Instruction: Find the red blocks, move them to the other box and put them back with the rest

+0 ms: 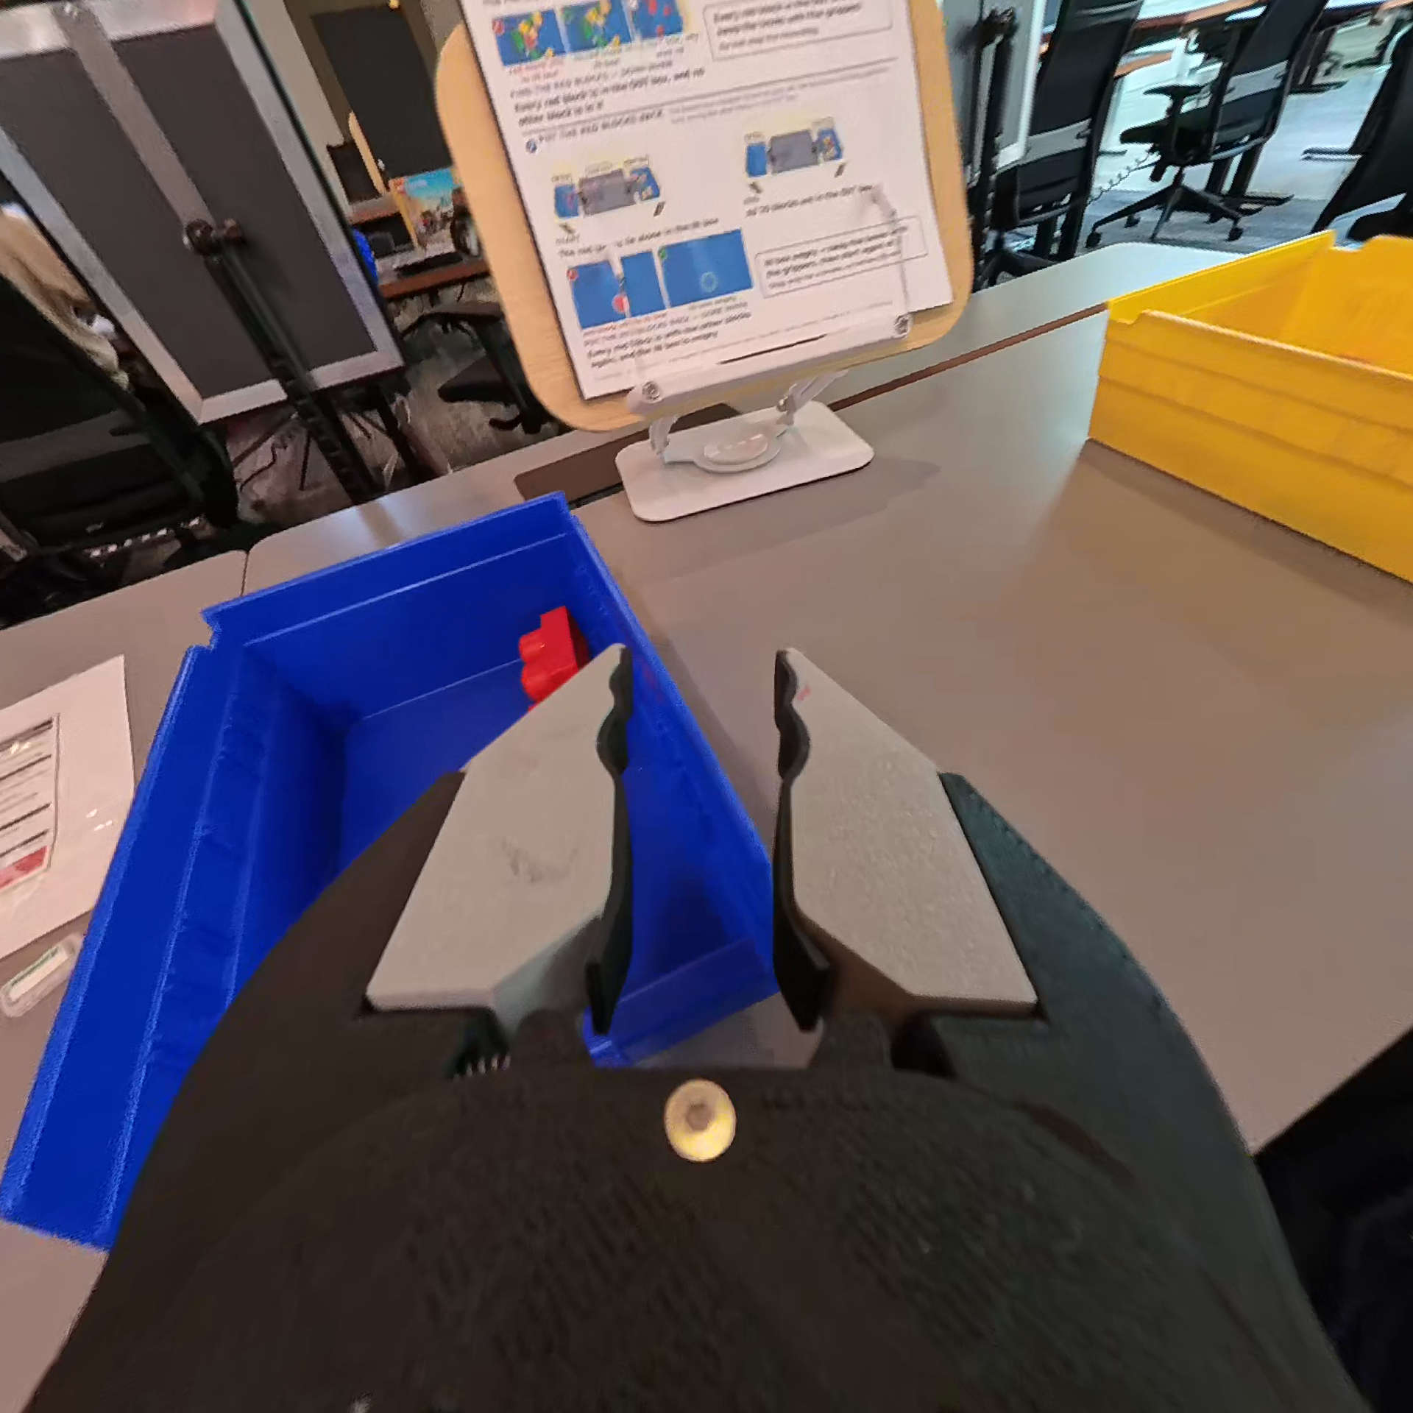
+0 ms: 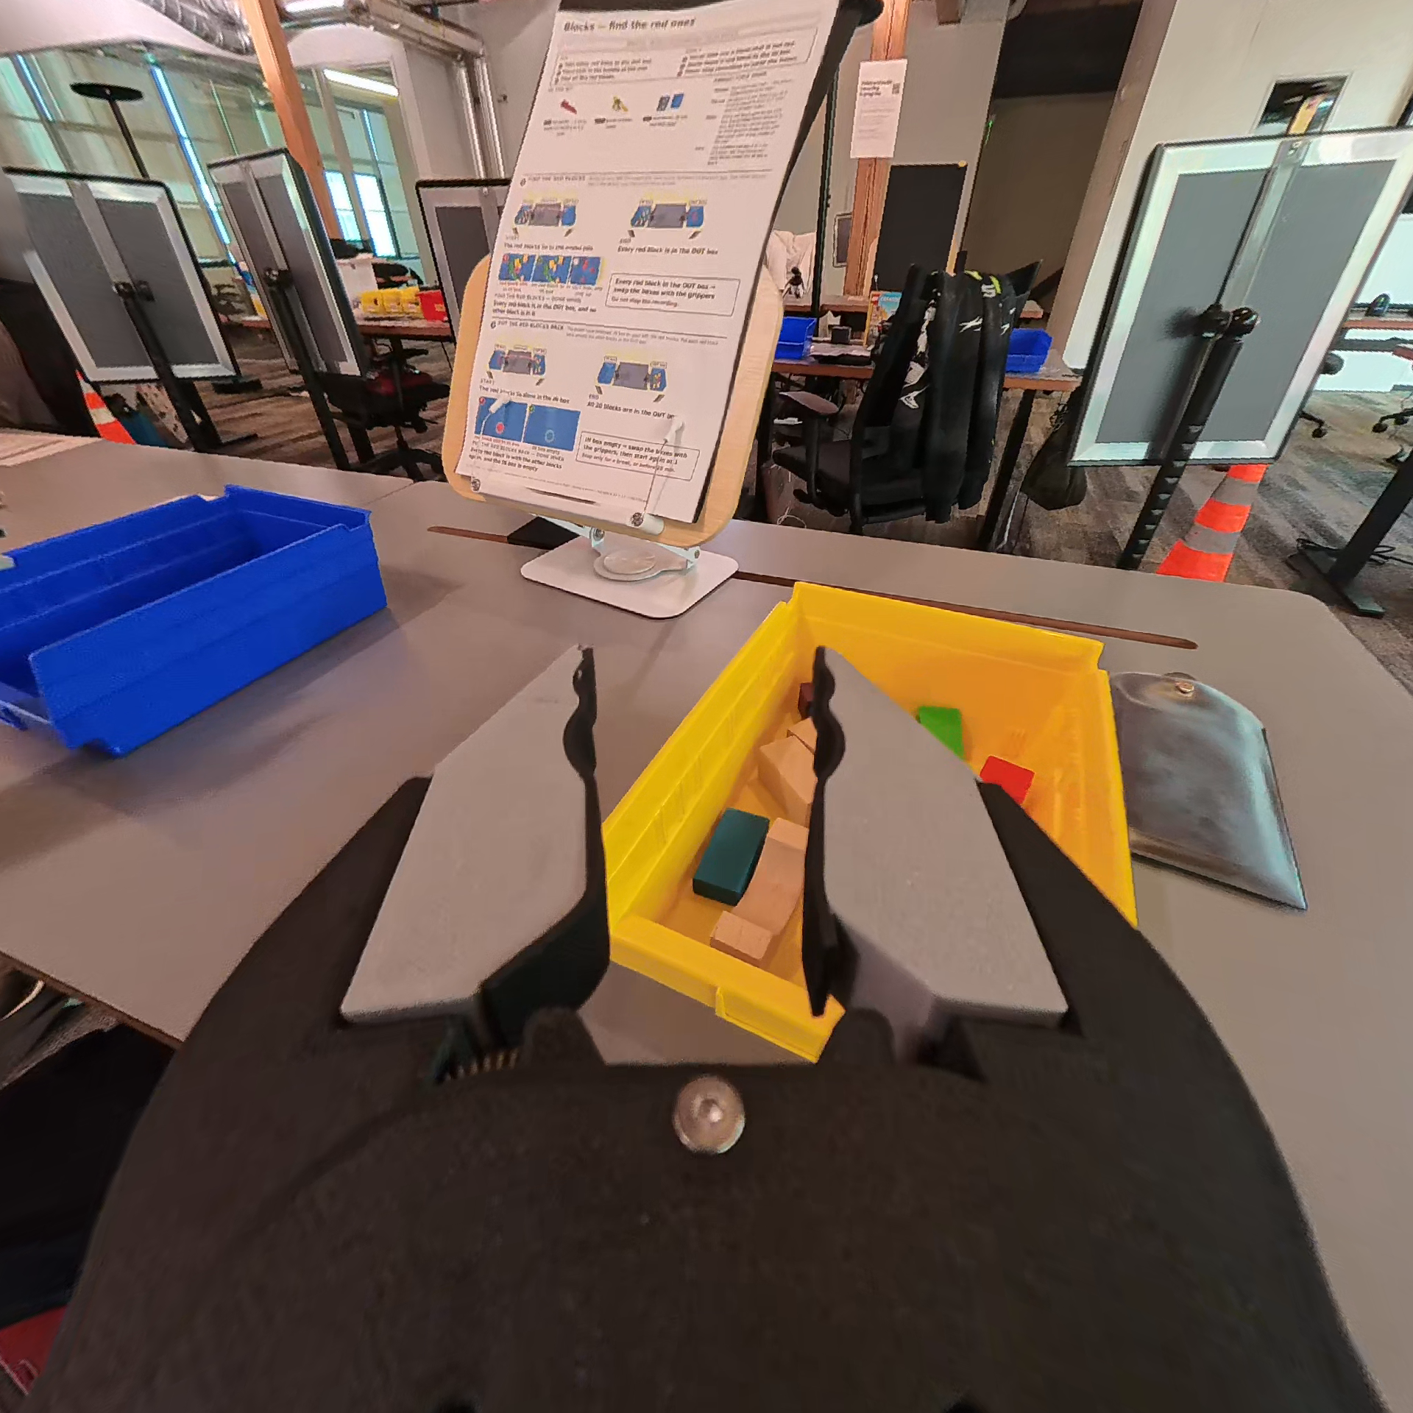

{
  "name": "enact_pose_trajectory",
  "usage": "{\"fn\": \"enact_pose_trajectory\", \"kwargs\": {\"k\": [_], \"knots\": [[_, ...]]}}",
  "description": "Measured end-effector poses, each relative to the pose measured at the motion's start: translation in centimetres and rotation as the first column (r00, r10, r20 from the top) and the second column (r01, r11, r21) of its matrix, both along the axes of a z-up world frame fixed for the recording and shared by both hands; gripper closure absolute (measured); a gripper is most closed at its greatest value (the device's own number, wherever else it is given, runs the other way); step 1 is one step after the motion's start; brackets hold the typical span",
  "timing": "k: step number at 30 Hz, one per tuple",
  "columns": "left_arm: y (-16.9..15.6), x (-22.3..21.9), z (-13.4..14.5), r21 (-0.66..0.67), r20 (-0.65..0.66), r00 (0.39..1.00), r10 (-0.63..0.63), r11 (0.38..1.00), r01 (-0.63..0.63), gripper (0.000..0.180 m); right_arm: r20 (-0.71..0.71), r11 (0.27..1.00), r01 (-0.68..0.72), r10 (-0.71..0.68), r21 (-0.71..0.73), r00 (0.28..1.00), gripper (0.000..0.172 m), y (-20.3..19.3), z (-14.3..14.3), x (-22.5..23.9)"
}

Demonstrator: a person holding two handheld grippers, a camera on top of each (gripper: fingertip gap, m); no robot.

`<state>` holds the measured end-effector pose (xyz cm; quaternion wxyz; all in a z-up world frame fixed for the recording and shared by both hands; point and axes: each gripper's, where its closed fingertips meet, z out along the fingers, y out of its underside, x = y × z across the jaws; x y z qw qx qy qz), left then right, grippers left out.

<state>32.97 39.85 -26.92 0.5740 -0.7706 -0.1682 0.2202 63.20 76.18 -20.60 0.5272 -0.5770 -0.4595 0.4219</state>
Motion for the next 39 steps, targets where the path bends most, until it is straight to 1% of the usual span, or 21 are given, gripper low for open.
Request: {"fn": "enact_pose_trajectory", "kwargs": {"k": [2, 6, 8, 10, 12, 15, 18, 20, 21, 23, 25, 27, 28, 30, 31, 33, 35, 36, 39], "knots": [[-1.2, -1.3, -0.5, -0.009, 0.019, 0.999, 0.041, 0.999, -0.041, 0.143, 0.013, 1.000, -0.009, 0.009, 0.000, 1.000, 0.118, -0.2, -0.3, -0.4], [-4.3, -4.1, -2.2, -0.058, 0.066, 0.988, 0.140, 0.989, -0.136, 0.126, 0.033, 1.000, -0.029, 0.029, 0.000, 0.999, 0.119, -0.5, -0.8, -1.2], [-5.2, -5.0, -3.0, -0.064, 0.101, 0.982, 0.159, 0.986, -0.153, 0.122, 0.046, 0.999, -0.041, 0.041, -0.003, 0.998, 0.119, -0.7, -1.2, -1.7], [-5.4, -5.5, -3.5, -0.064, 0.135, 0.979, 0.156, 0.987, -0.149, 0.121, 0.064, 0.998, -0.055, 0.056, -0.007, 0.996, 0.119, -1.0, -1.7, -2.2], [-4.8, -5.6, -4.0, -0.083, 0.163, 0.978, 0.130, 0.990, -0.118, 0.121, 0.088, 0.997, -0.073, 0.074, -0.008, 0.993, 0.120, -1.4, -2.3, -2.7], [-3.3, -6.6, -4.6, -0.148, 0.150, 0.983, 0.108, 0.985, -0.086, 0.122, 0.122, 0.997, -0.083, 0.082, 0.003, 0.989, 0.120, -1.8, -3.0, -3.1], [-1.5, -8.7, -6.2, -0.260, 0.199, 0.975, 0.100, 0.965, -0.046, 0.124, 0.139, 0.996, -0.083, 0.080, 0.014, 0.987, 0.121, -2.0, -3.3, -3.4], [-0.6, -10.5, -7.5, -0.327, 0.268, 0.956, 0.122, 0.945, -0.029, 0.135, 0.146, 0.996, -0.087, 0.084, 0.012, 0.986, 0.122, -2.1, -3.6, -3.5], [-0.1, -11.2, -8.4, -0.359, 0.313, 0.941, 0.128, 0.933, -0.008, 0.135, 0.149, 0.996, -0.088, 0.086, 0.012, 0.985, 0.122, -2.2, -3.7, -3.6], [0.8, -12.2, -10.1, -0.405, 0.410, 0.902, 0.139, 0.913, 0.044, 0.126, 0.155, 0.996, -0.085, 0.082, 0.014, 0.985, 0.122, -2.1, -3.9, -3.7], [1.4, -13.3, -11.8, -0.445, 0.470, 0.866, 0.172, 0.893, 0.064, 0.127, 0.158, 0.997, -0.081, 0.079, 0.010, 0.984, 0.123, -1.9, -4.0, -3.8], [1.7, -14.5, -13.0, -0.472, 0.472, 0.857, 0.207, 0.880, 0.048, 0.133, 0.159, 0.997, -0.080, 0.079, -0.001, 0.984, 0.124, -1.7, -4.2, -3.8], [2.0, -14.7, -13.6, -0.481, 0.481, 0.851, 0.210, 0.875, 0.056, 0.132, 0.162, 0.997, -0.080, 0.079, -0.006, 0.984, 0.124, -1.6, -4.4, -3.9], [2.6, -14.8, -14.5, -0.503, 0.491, 0.843, 0.220, 0.862, 0.068, 0.126, 0.172, 0.997, -0.074, 0.074, -0.009, 0.982, 0.124, -1.4, -4.7, -4.0], [2.9, -14.9, -14.9, -0.514, 0.490, 0.842, 0.225, 0.855, 0.071, 0.127, 0.175, 0.997, -0.072, 0.072, -0.009, 0.982, 0.124, -1.3, -4.8, -4.0], [3.3, -15.2, -15.6, -0.541, 0.460, 0.859, 0.226, 0.838, 0.069, 0.131, 0.178, 0.997, -0.074, 0.075, -0.010, 0.981, 0.124, -1.3, -4.8, -4.2], [3.3, -15.9, -16.5, -0.596, 0.415, 0.876, 0.248, 0.801, 0.056, 0.130, 0.178, 0.997, -0.080, 0.080, -0.006, 0.981, 0.125, -1.5, -4.8, -4.3], [3.8, -16.0, -16.3, -0.582, 0.413, 0.882, 0.229, 0.811, 0.062, 0.132, 0.179, 0.997, -0.082, 0.082, -0.003, 0.981, 0.125, -1.6, -4.8, -4.3], [4.0, -16.2, -16.4, -0.587, 0.424, 0.877, 0.227, 0.806, 0.075, 0.133, 0.181, 0.996, -0.086, 0.082, 0.012, 0.980, 0.125, -1.7, -4.8, -4.3]]}}
